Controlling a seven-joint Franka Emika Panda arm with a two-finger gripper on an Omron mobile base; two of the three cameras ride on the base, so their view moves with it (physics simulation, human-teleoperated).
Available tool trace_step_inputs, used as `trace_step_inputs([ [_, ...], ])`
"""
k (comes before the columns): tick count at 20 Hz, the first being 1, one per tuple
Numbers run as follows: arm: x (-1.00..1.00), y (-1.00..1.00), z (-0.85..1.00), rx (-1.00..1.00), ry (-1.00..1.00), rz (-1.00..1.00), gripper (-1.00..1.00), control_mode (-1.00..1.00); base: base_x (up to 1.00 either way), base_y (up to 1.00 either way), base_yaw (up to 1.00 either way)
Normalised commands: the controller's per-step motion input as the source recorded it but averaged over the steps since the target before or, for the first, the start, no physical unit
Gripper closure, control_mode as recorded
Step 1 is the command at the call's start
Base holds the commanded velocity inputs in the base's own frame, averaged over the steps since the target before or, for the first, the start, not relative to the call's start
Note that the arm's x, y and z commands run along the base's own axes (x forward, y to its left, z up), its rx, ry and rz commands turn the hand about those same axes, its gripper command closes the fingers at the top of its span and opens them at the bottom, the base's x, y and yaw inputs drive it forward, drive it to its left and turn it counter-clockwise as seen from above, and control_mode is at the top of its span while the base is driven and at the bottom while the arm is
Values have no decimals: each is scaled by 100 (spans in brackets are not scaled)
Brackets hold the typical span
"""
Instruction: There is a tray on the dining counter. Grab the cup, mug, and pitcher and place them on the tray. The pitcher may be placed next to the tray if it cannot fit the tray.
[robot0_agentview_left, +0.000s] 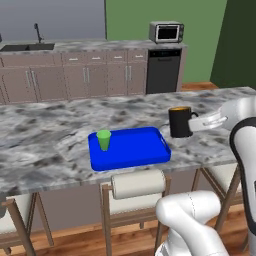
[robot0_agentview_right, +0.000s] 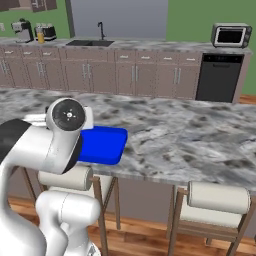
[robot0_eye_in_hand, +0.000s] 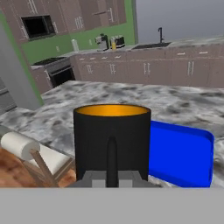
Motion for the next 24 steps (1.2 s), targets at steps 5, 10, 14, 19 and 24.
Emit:
trace_step_inputs([
  [5, 13, 0, -24, 0, -2, 2, 100, -100, 0, 0, 0],
  [10, 17, 0, -27, 0, -4, 1, 100, -100, 0, 0, 0],
  [14, 17, 0, -25, 0, -5, 0, 100, -100, 0, 0, 0],
  [19, 6, 0, -16, 0, -3, 0, 100, -100, 0, 0, 0],
  [24, 0, 0, -6, 0, 0, 1, 100, -100, 0, 0, 0],
])
